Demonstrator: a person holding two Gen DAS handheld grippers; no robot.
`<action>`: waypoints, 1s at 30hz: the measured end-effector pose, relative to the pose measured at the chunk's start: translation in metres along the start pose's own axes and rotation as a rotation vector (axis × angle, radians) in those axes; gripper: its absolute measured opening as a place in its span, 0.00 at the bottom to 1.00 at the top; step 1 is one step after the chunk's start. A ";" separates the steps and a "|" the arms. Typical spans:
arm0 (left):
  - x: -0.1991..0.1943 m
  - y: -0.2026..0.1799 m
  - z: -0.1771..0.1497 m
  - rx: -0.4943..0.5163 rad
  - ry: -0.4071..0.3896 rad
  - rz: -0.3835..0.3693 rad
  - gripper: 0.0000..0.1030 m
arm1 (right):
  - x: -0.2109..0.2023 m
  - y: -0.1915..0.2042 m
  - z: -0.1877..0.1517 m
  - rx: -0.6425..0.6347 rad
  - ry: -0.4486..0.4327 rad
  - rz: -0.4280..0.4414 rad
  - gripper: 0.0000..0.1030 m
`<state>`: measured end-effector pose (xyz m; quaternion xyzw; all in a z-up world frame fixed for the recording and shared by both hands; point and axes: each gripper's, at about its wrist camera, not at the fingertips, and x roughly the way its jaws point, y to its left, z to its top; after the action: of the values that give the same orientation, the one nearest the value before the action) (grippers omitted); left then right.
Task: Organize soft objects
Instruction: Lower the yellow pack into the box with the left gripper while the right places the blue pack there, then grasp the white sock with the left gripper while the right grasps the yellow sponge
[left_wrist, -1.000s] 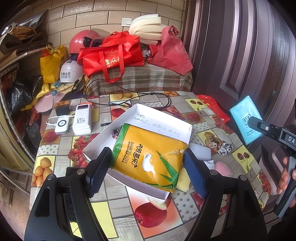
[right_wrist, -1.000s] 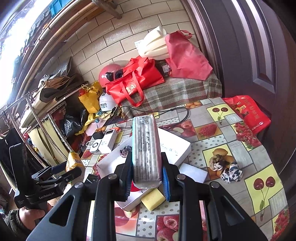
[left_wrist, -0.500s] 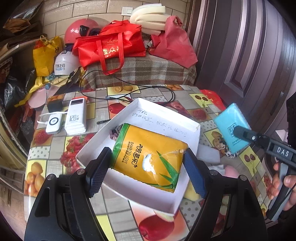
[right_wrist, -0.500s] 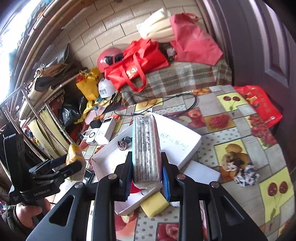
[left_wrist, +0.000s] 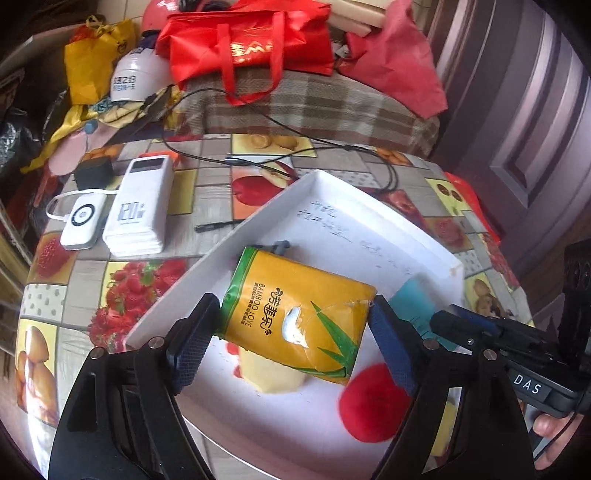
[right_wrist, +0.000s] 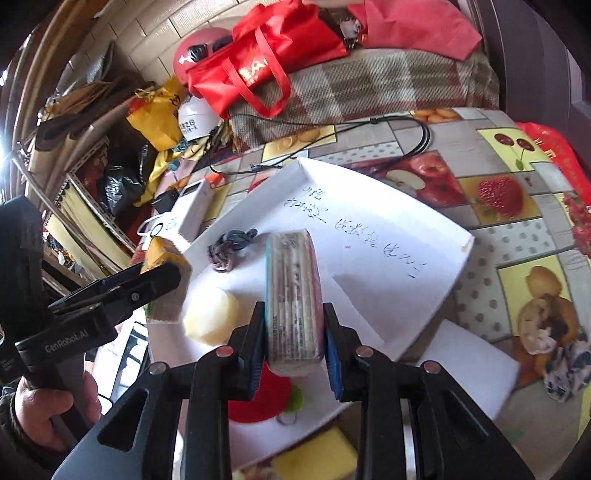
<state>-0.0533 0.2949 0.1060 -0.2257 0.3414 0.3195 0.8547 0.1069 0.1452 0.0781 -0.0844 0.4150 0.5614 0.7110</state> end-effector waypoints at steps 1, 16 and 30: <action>0.000 0.004 -0.001 -0.006 -0.013 0.015 0.92 | 0.005 0.001 0.001 -0.003 0.001 -0.001 0.28; -0.034 0.012 -0.022 -0.041 -0.077 -0.035 1.00 | -0.033 0.006 -0.023 -0.208 -0.022 -0.017 1.00; -0.078 -0.018 -0.052 0.001 -0.062 -0.038 1.00 | 0.018 0.033 -0.088 -0.578 0.178 -0.068 0.98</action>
<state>-0.1076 0.2205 0.1311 -0.2215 0.3106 0.3100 0.8708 0.0356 0.1189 0.0205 -0.3458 0.2960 0.6226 0.6366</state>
